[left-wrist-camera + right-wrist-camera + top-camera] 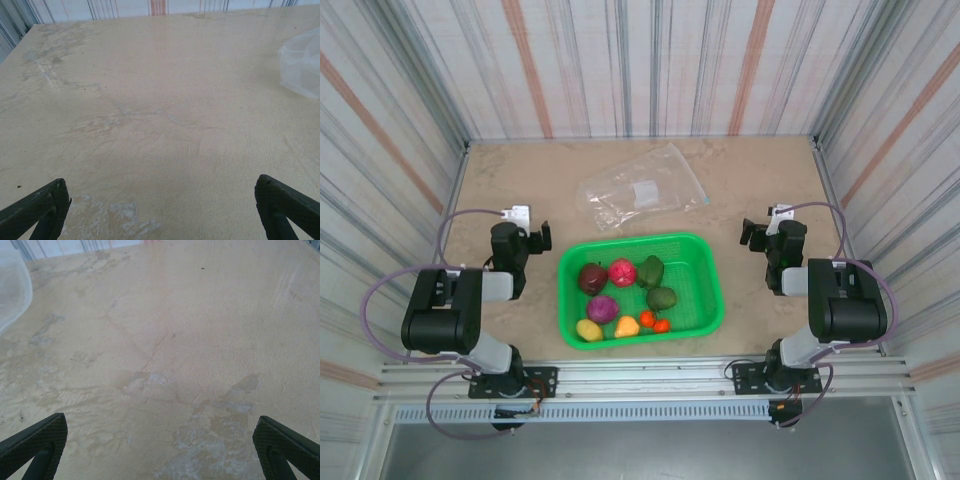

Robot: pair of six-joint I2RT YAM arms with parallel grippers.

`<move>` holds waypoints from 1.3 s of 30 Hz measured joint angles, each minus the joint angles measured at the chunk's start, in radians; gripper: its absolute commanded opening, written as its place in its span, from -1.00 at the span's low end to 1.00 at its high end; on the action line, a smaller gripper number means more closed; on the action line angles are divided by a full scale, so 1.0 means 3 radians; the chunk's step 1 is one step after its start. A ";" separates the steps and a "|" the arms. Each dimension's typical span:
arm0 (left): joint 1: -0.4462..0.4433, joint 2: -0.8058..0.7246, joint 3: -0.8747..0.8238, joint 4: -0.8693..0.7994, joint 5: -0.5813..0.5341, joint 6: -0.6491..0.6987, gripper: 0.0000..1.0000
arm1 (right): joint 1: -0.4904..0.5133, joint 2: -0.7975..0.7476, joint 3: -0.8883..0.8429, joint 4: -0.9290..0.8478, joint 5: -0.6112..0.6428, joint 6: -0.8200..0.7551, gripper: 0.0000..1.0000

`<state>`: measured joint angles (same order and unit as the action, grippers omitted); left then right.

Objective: Place the food in the zip-top bag and seal the zipper

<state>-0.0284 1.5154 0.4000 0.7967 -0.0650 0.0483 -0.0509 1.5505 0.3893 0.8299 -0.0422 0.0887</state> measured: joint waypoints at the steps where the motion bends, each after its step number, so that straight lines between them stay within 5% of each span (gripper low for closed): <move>1: 0.0000 0.0000 0.0000 0.0000 0.0000 0.0001 0.97 | 0.0000 0.0000 0.0000 -0.0001 0.0000 0.0001 0.98; 14: 0.0042 -0.0038 0.0001 -0.0089 0.0299 0.0028 0.97 | 0.0000 -0.0019 0.0008 -0.0046 0.0019 0.0000 0.98; 19: -0.0048 -0.0416 0.0064 -0.0478 0.0047 0.0019 0.97 | 0.0153 -0.0389 0.0506 -0.1016 0.0233 -0.0009 0.98; 24: -0.0139 -0.1005 0.0289 -0.0861 -0.0347 -0.0083 0.97 | 0.0506 -0.0978 0.1172 -0.1583 0.0450 0.0097 0.98; 28: -0.0229 -0.1245 0.0874 -0.1390 -0.0370 -0.0359 0.97 | 0.1250 -0.1301 0.1720 -0.2014 0.0577 0.0128 0.98; 33: -0.0795 -0.1364 0.1795 -0.2136 -0.0305 -0.0627 0.97 | 0.2394 -0.1662 0.2088 -0.2523 0.0687 0.0125 0.98; 39: -0.1956 -0.1780 0.2370 -0.3288 -0.0665 -0.0643 0.97 | 0.2850 -0.1960 0.2378 -0.3585 0.1002 0.0340 0.98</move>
<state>-0.6151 0.9813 1.1110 -0.1898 -0.2646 -0.1448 0.8040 0.9627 1.1027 -0.2455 0.2584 0.1905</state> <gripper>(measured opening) 0.986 0.989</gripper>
